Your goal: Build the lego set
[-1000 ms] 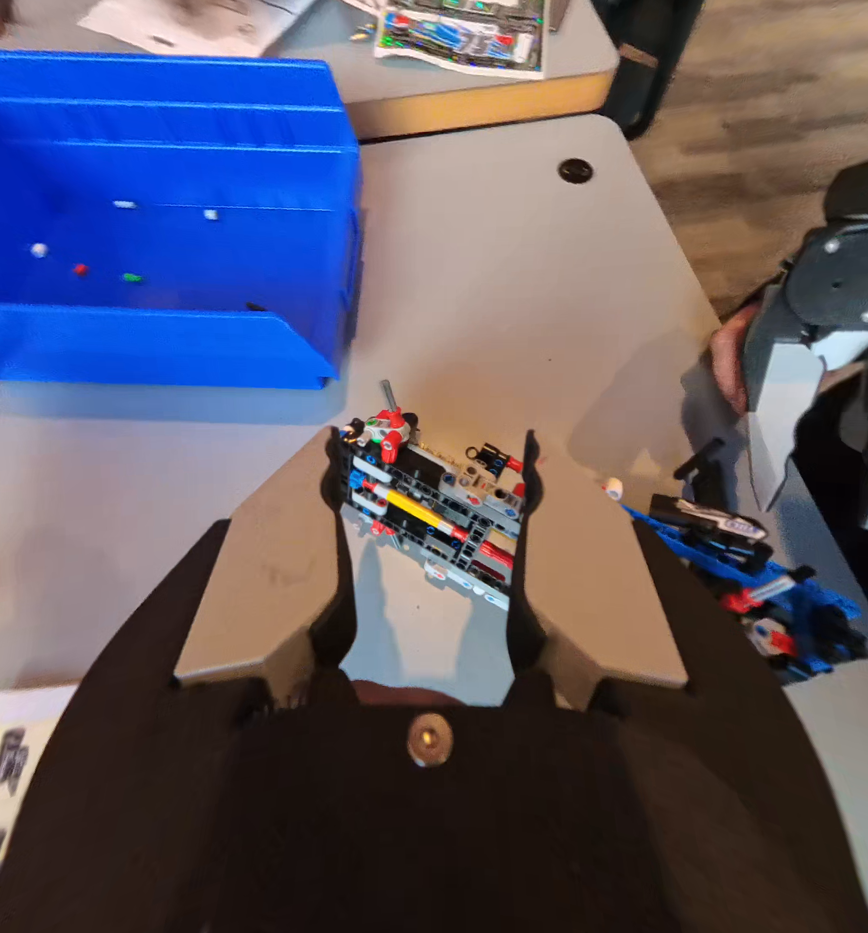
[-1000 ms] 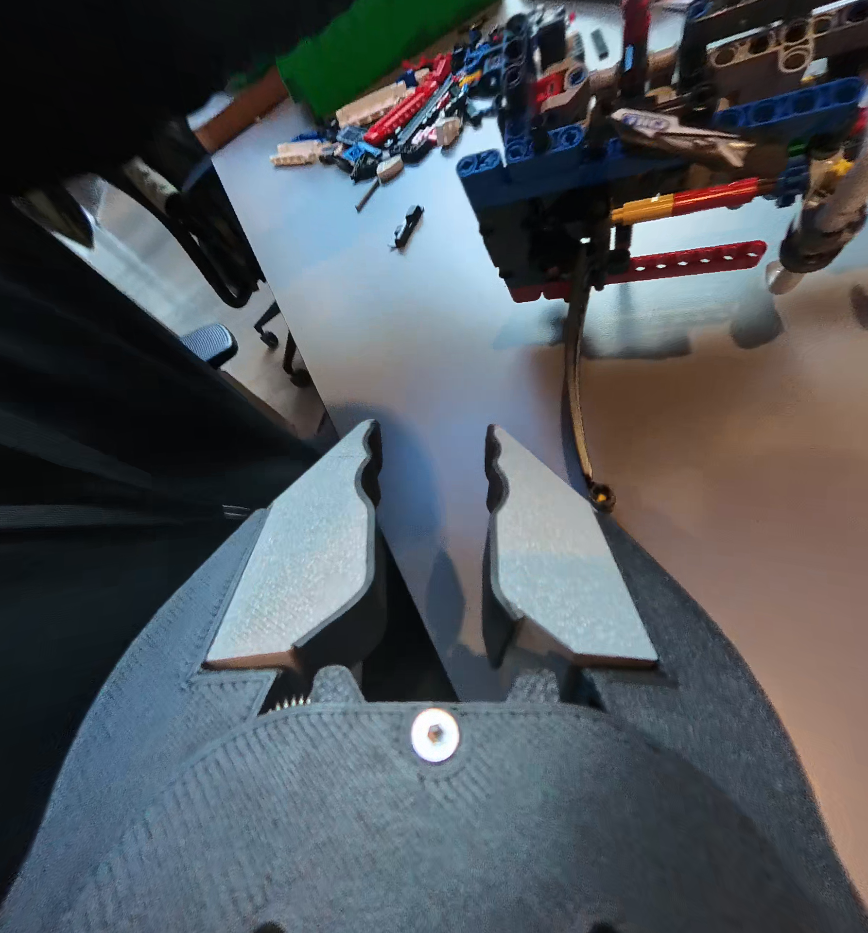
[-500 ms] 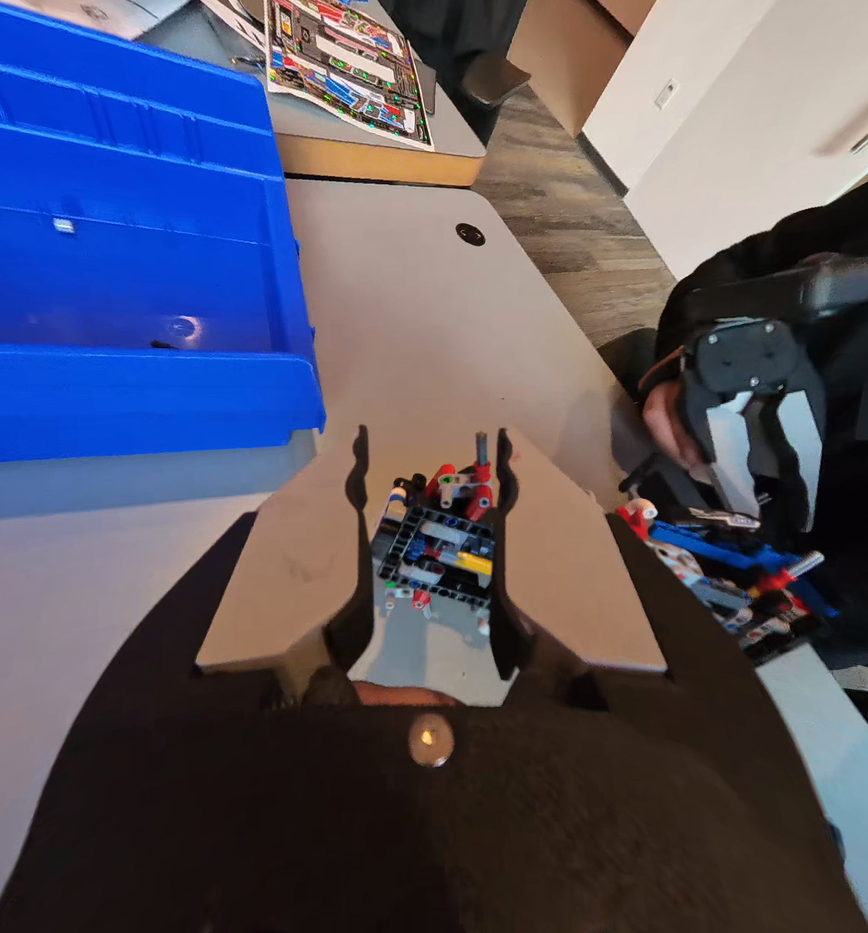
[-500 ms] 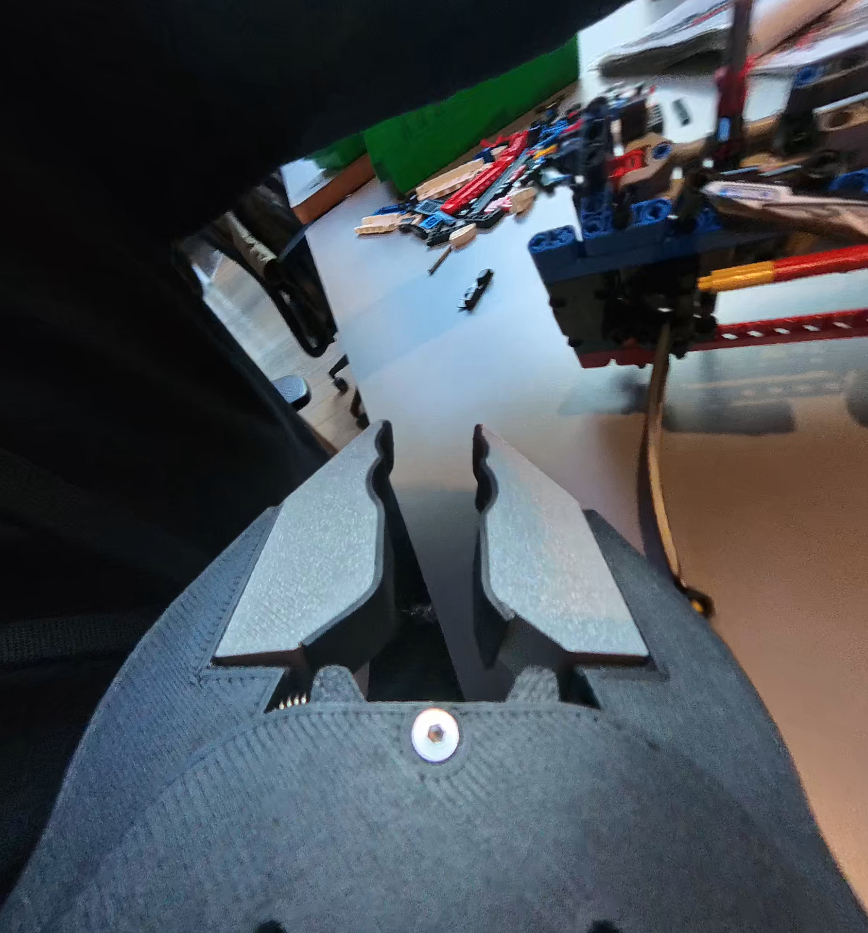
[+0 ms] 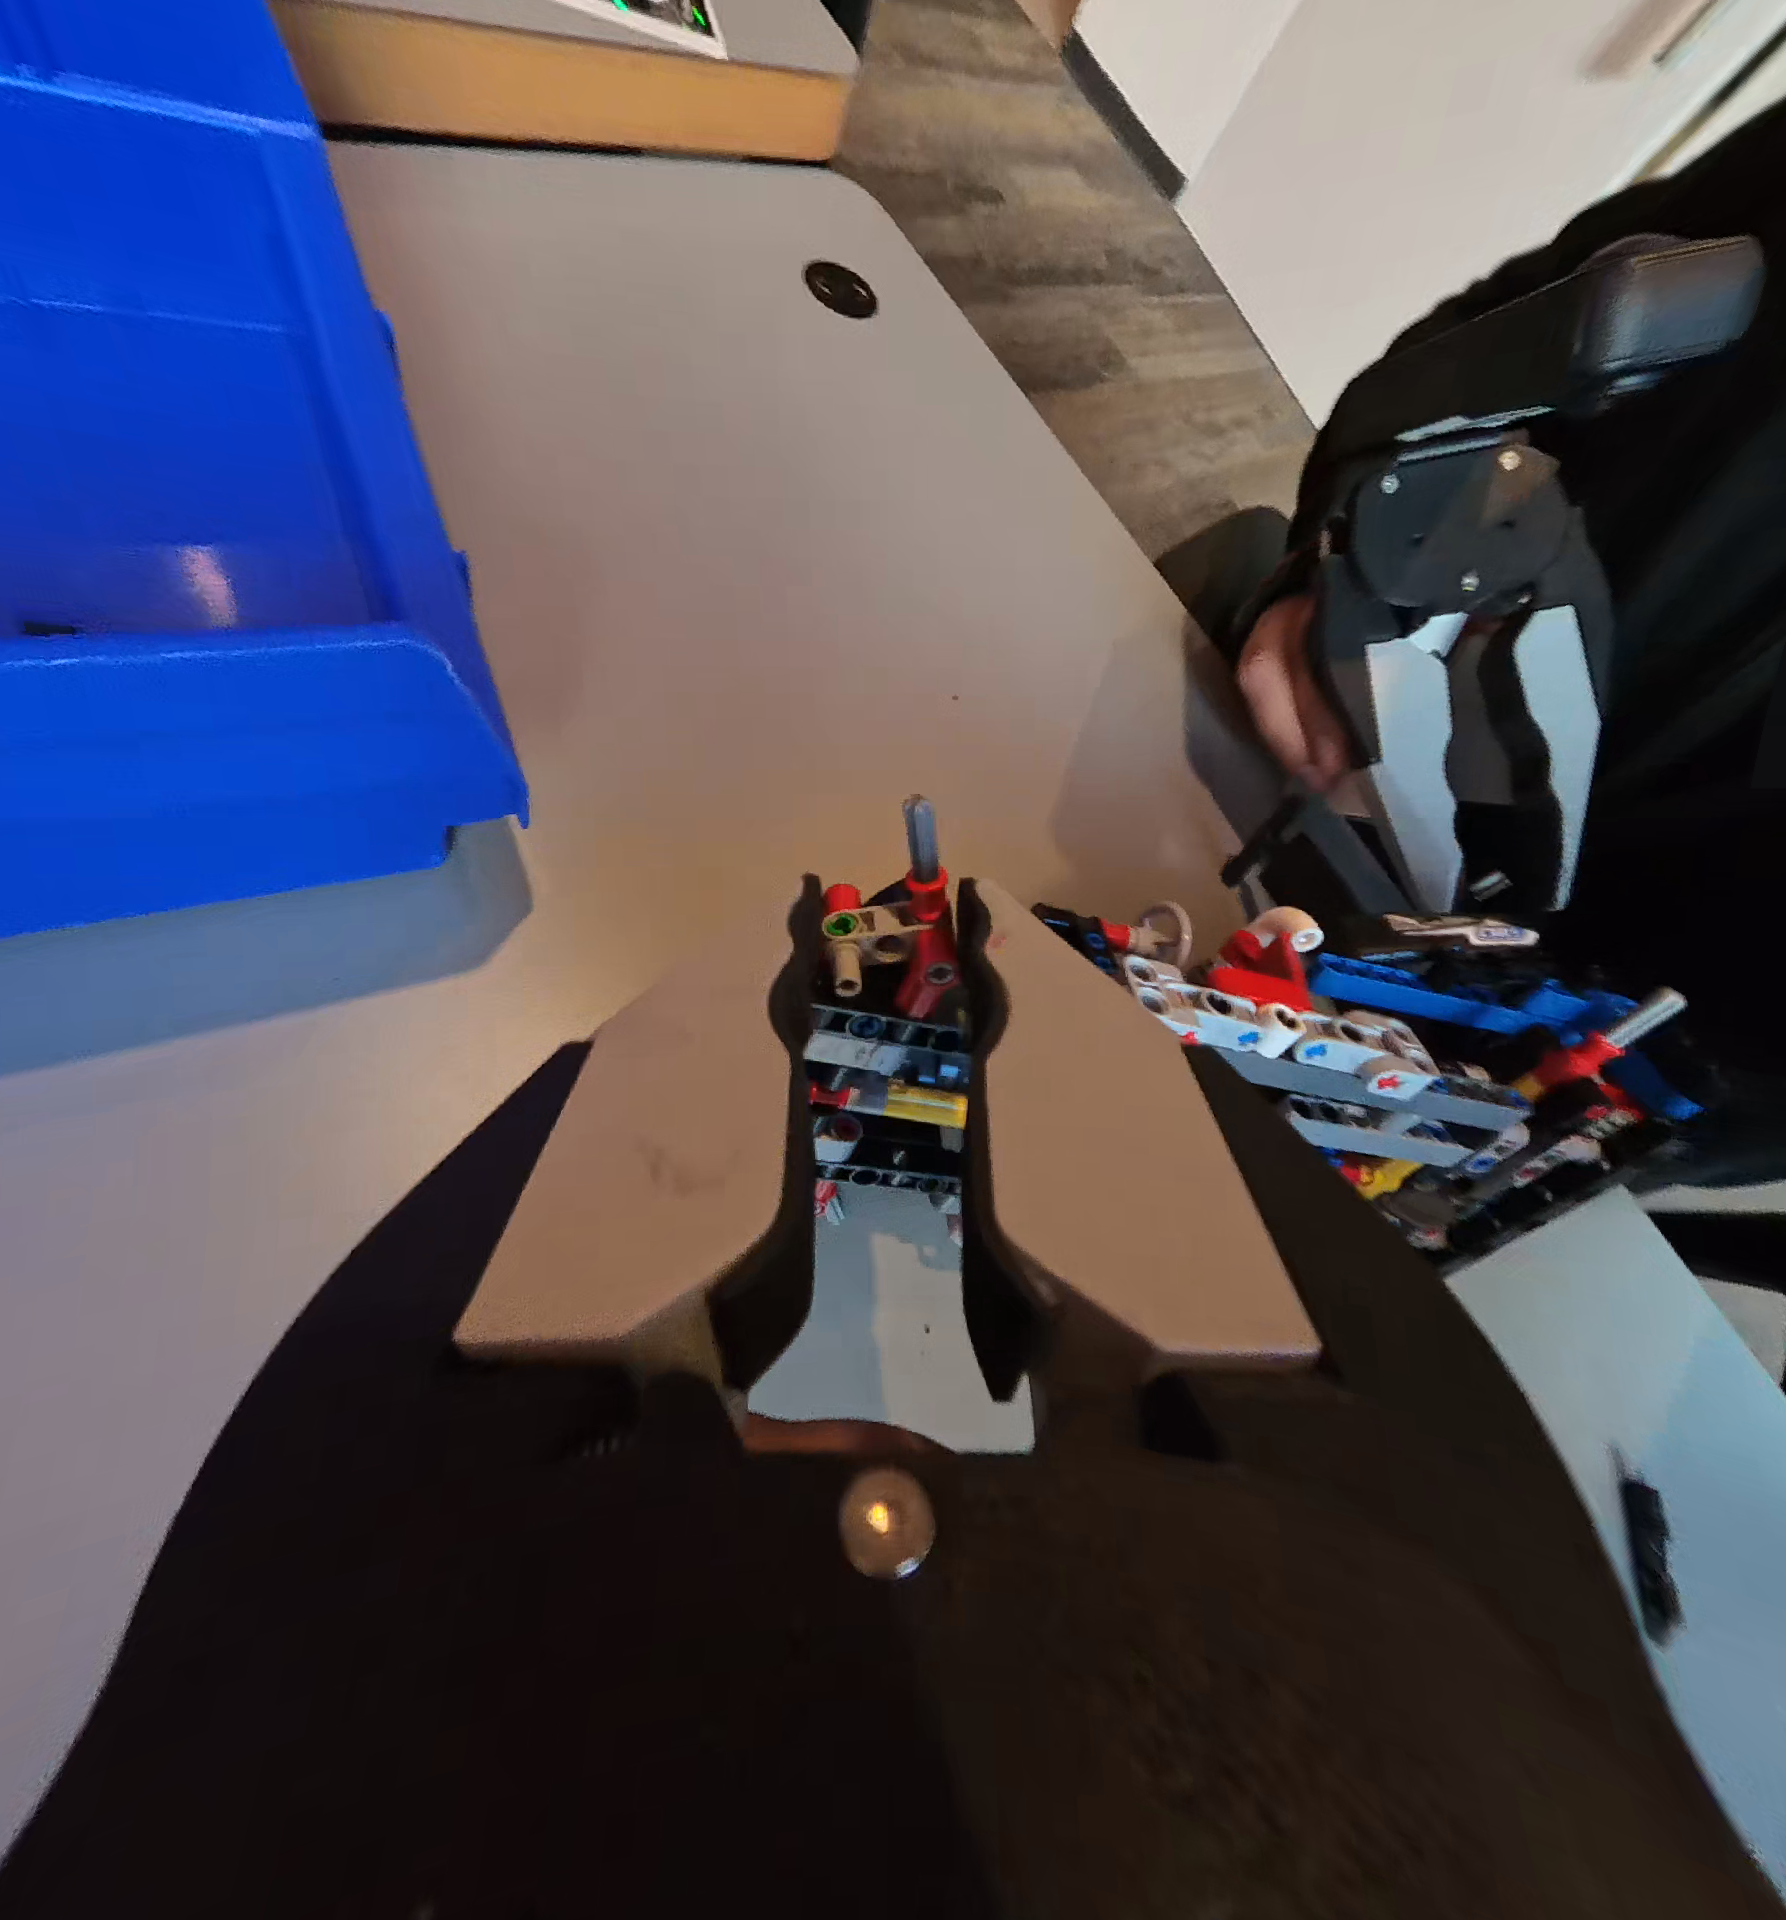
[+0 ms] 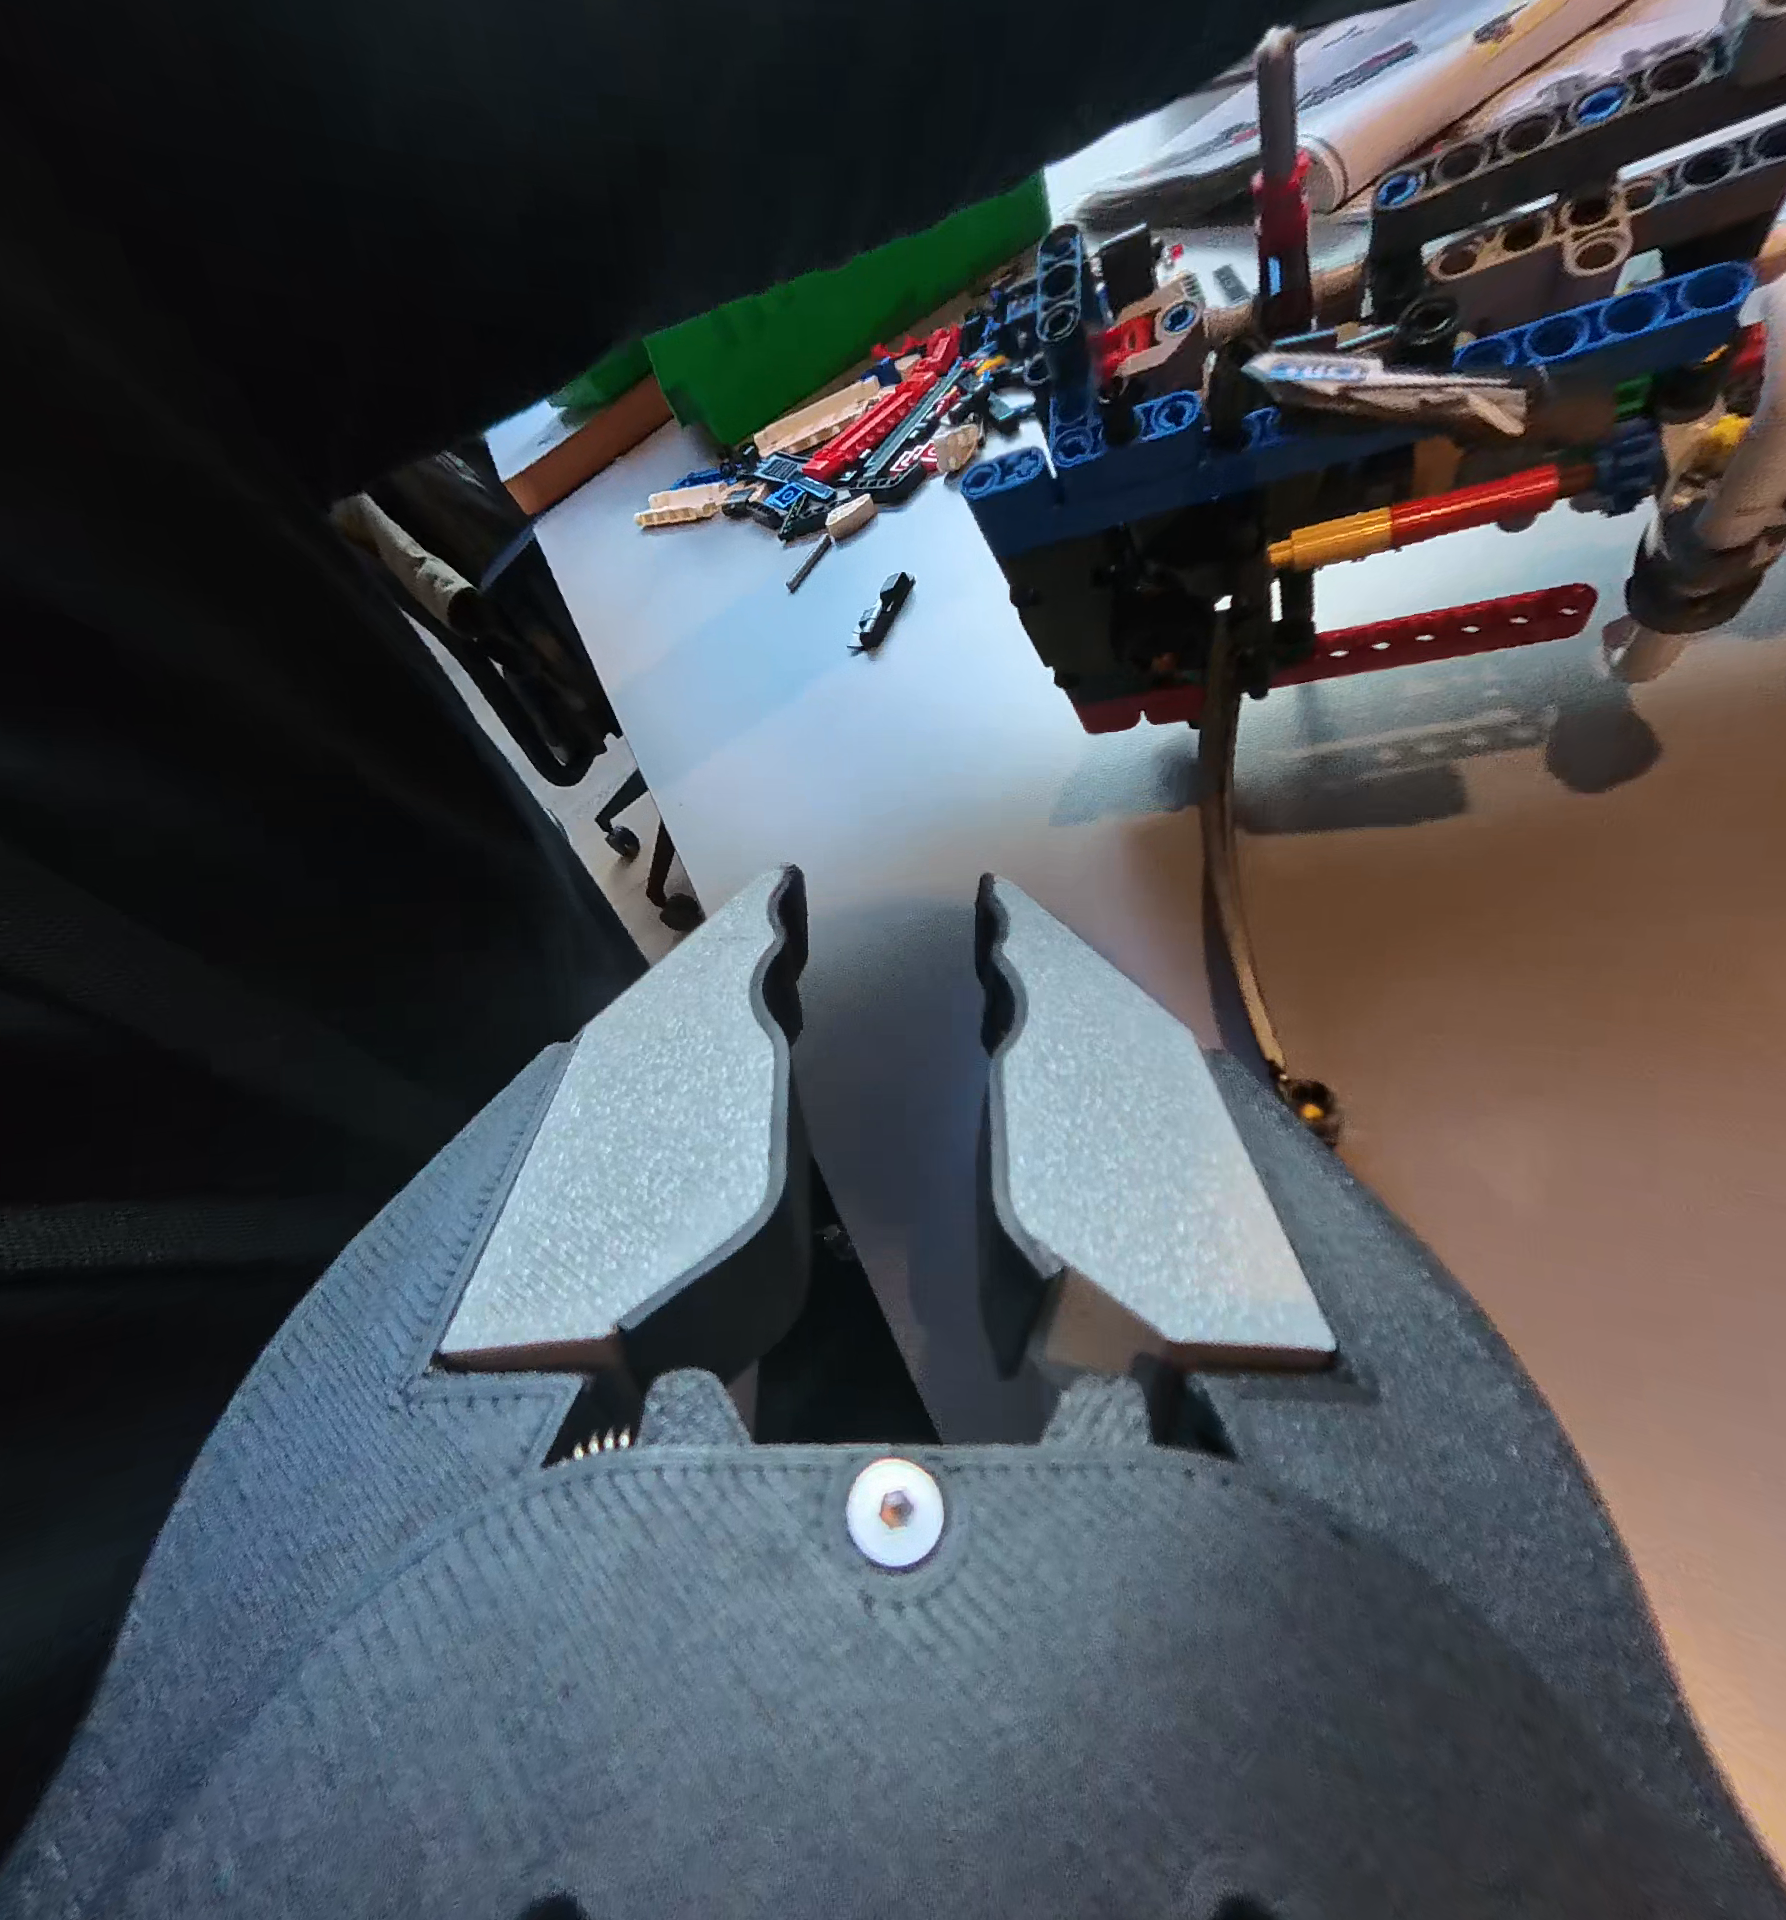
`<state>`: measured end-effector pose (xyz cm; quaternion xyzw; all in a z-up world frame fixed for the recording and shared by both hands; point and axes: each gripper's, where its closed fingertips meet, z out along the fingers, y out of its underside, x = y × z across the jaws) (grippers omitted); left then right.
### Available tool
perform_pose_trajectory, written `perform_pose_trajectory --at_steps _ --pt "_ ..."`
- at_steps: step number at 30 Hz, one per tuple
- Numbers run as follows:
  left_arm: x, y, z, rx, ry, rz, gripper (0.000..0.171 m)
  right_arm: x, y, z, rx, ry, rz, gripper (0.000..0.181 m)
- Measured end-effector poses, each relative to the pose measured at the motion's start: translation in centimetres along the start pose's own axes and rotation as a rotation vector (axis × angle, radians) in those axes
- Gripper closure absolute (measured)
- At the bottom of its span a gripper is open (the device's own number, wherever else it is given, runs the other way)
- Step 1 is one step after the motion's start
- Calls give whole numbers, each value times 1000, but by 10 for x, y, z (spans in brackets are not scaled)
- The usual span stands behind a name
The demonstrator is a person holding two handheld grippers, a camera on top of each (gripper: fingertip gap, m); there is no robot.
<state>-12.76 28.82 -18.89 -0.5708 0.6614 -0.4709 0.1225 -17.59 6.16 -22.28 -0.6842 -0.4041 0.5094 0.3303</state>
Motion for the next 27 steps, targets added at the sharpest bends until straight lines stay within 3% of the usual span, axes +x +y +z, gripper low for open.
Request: perform_pose_trajectory --at_steps 4,8,12,17,20,25,27 --pt "-7 8 -19 77 -219 -26 153 8 -6 -9 10 40 -30 153" --pt "-6 31 -56 161 -546 -90 164 23 -16 -27 26 109 -69 152" --pt "8 64 -95 266 -860 -250 164 31 -29 -39 60 164 -93 149" --pt "37 93 -125 451 -1143 -468 165 44 -33 -25 96 276 -77 139" --pt "58 100 -126 521 -1242 -505 167 55 -46 -22 161 348 -107 136" --pt "80 103 -116 598 -1293 -498 167 60 -43 -10 73 354 -154 155" --pt "86 106 -116 634 -1289 -514 166 59 -42 -11 31 363 -213 171"
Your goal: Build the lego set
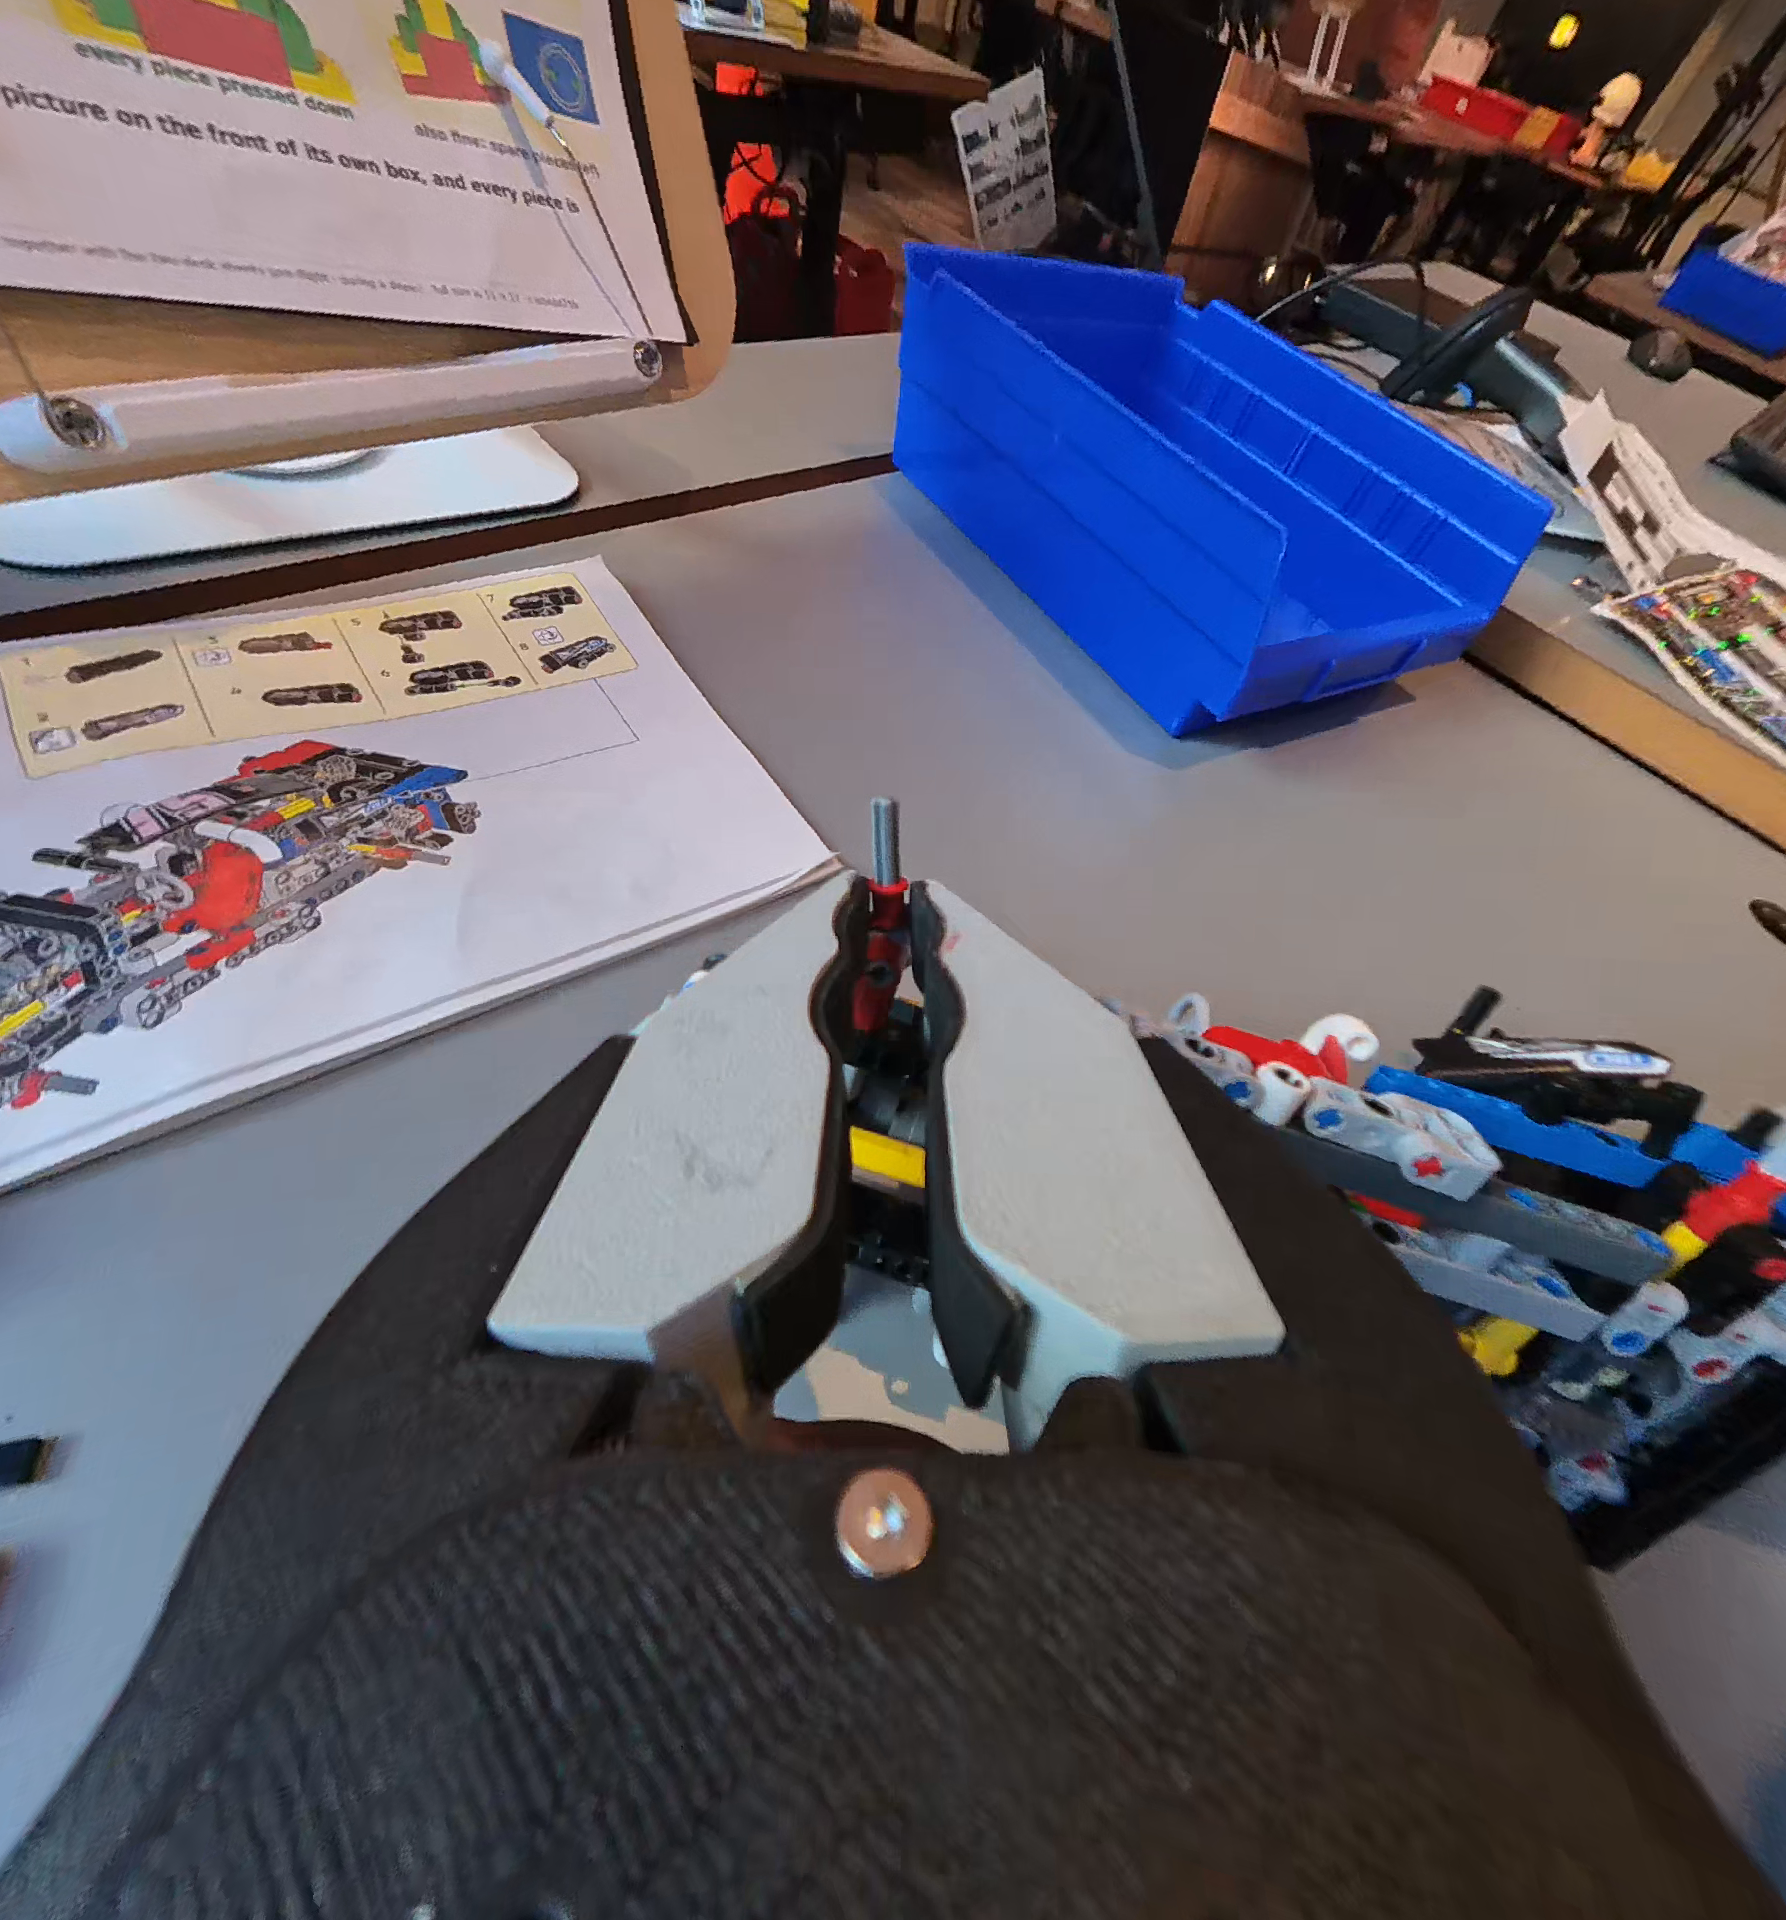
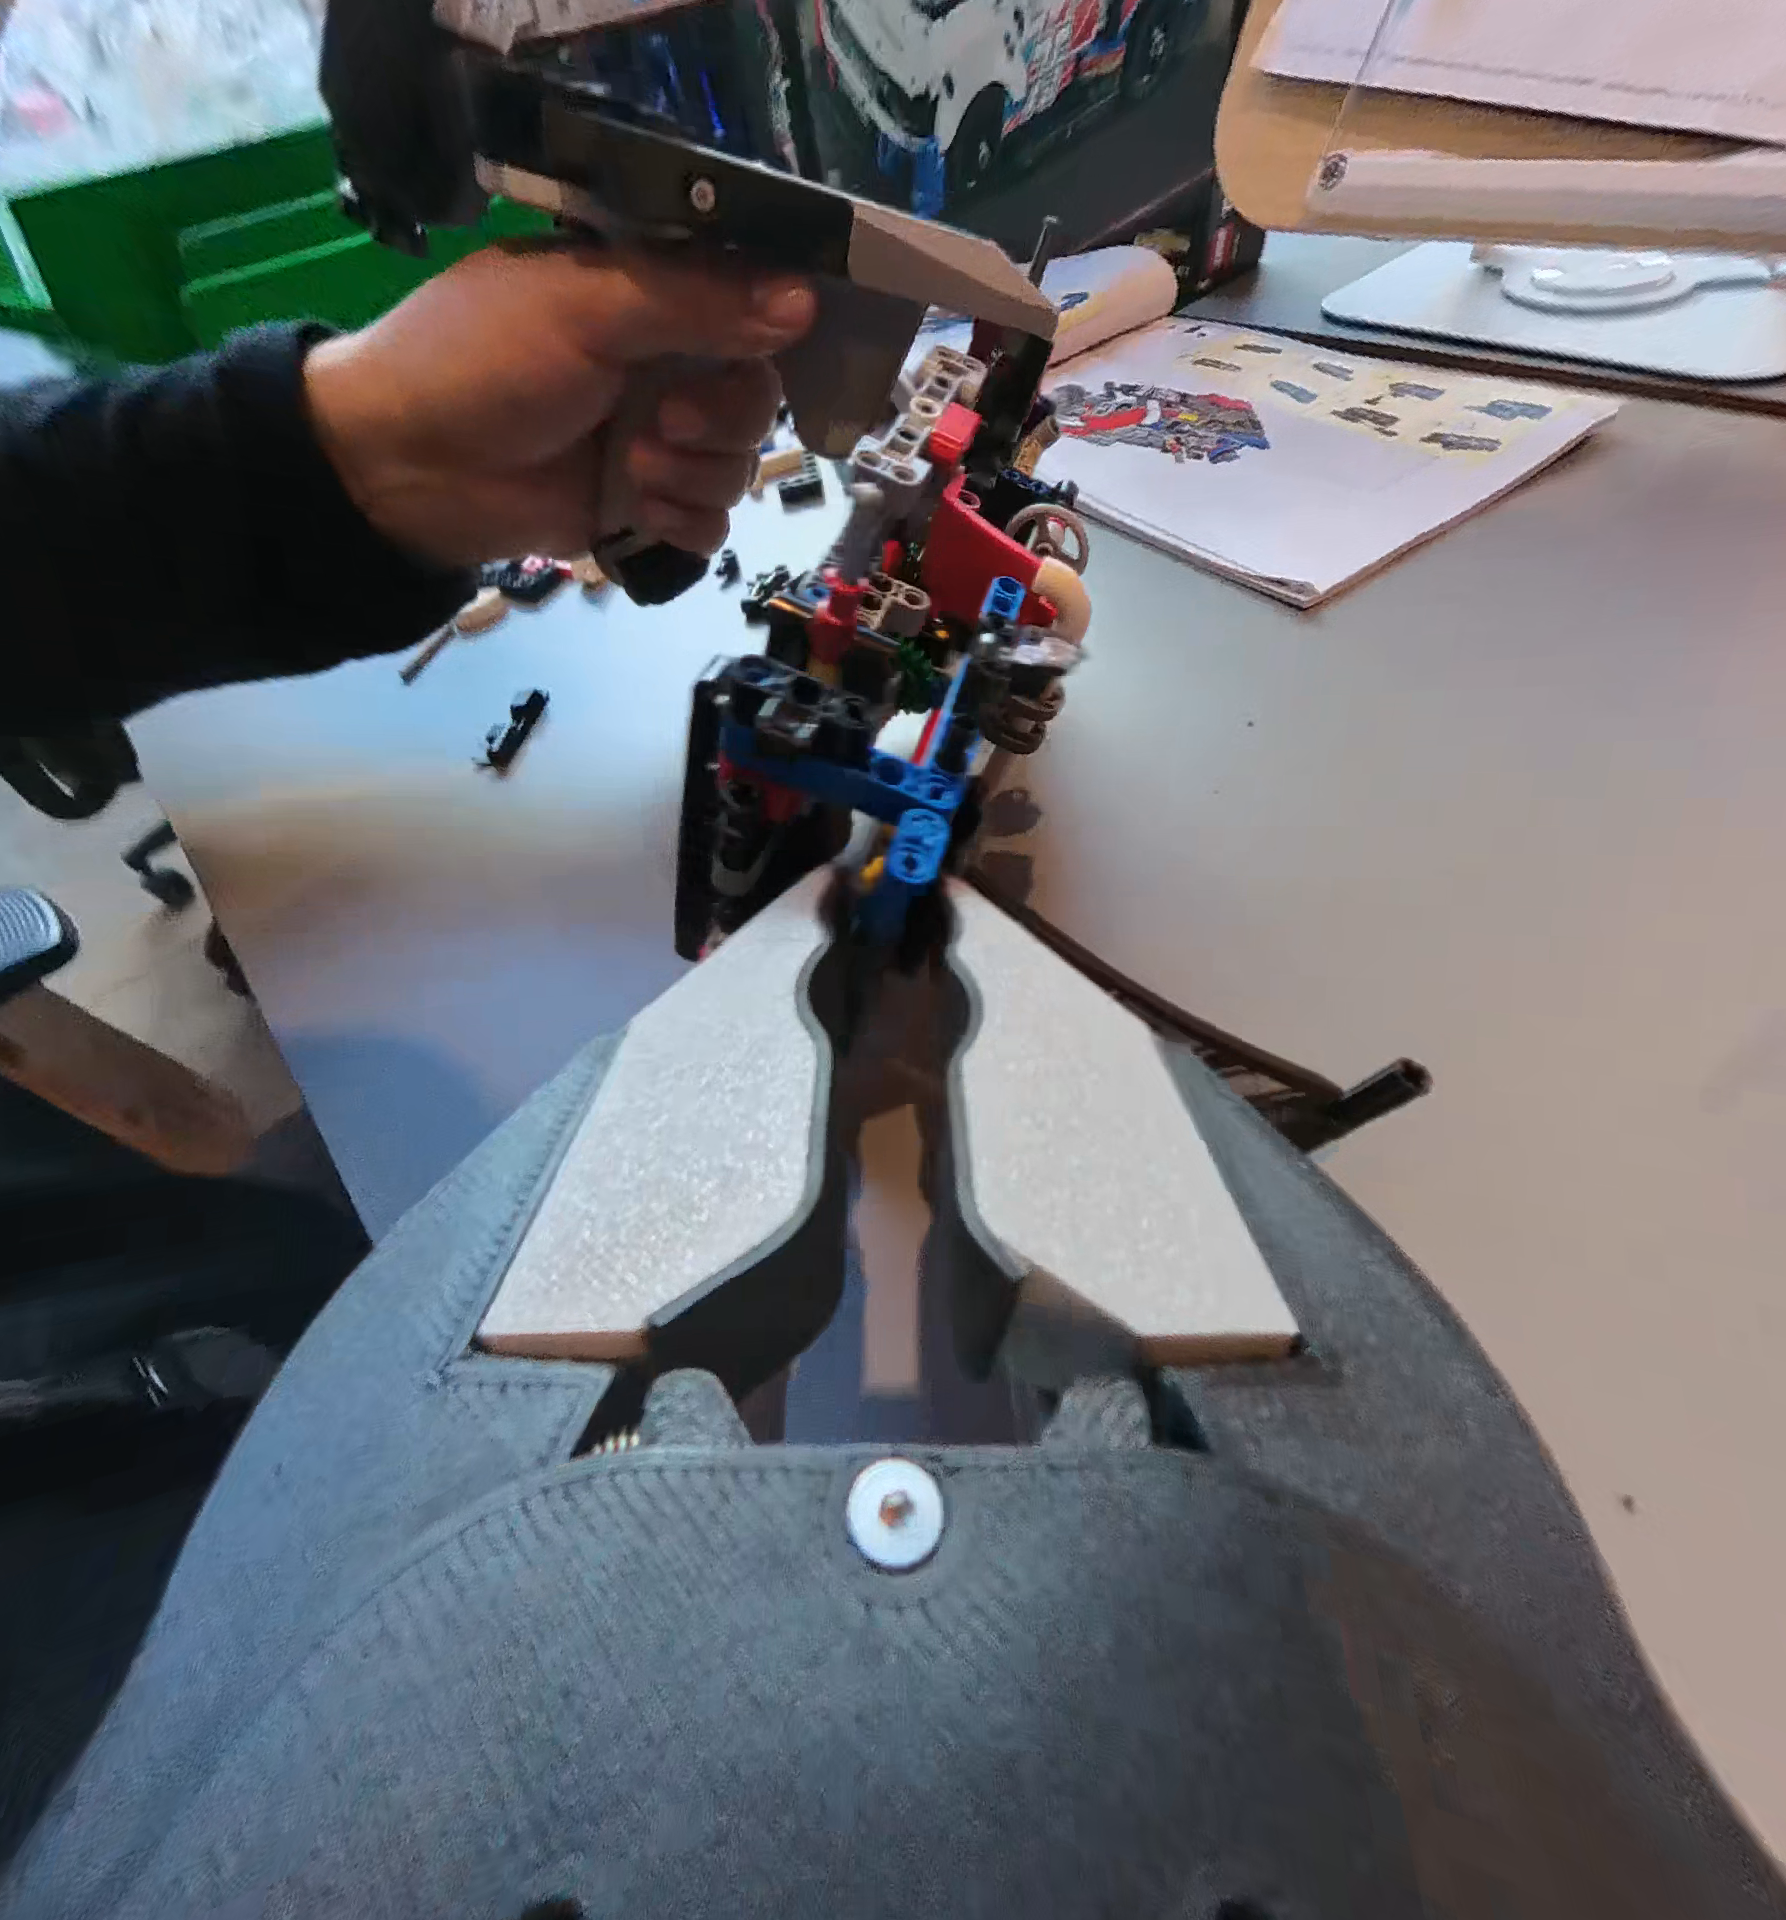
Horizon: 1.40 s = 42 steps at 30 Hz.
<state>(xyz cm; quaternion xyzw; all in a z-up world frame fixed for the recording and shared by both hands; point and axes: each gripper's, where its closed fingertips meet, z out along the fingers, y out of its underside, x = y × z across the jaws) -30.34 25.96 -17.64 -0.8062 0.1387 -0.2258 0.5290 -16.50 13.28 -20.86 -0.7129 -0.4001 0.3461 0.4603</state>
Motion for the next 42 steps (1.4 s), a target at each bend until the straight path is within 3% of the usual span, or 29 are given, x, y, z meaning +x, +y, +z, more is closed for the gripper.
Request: perform_pose_trajectory --at_steps 4,7,9,11,13,15,17,22,24,27,32,37,42 --pt "6 3 -12 10 38 -48 166 15 1 -10 -80 -7 -140 171" --pt "16 11 -25 5 86 -71 165 27 5 -19 -96 -133 -215 170" --pt "26 14 -38 18 132 -76 155 37 6 -24 -90 -235 -234 170" --pt "32 5 -55 50 140 -12 138 46 5 -27 -91 -314 -248 171" --pt "48 -14 -70 70 167 173 135 52 4 -27 -104 -385 -261 171" --pt "85 -17 -73 -54 317 360 138 53 5 -29 -137 -473 -239 171" --pt "116 -13 -63 -218 441 520 130 58 3 -33 -178 -526 -198 164" --pt "133 7 7 -481 608 896 140 73 -29 -42 -109 -507 -72 165" --pt "143 10 28 -508 715 885 151 73 -27 -41 -91 -459 -15 157" --pt "157 11 39 -581 859 775 149 68 -13 -41 -35 -391 21 150" --pt "178 15 37 -674 1029 721 159 66 -5 -32 26 -383 39 159" --pt "175 39 38 -925 1029 800 158 61 -14 -32 87 -453 89 169" --pt "174 40 37 -1010 991 858 160 58 -12 -21 44 -461 65 174"
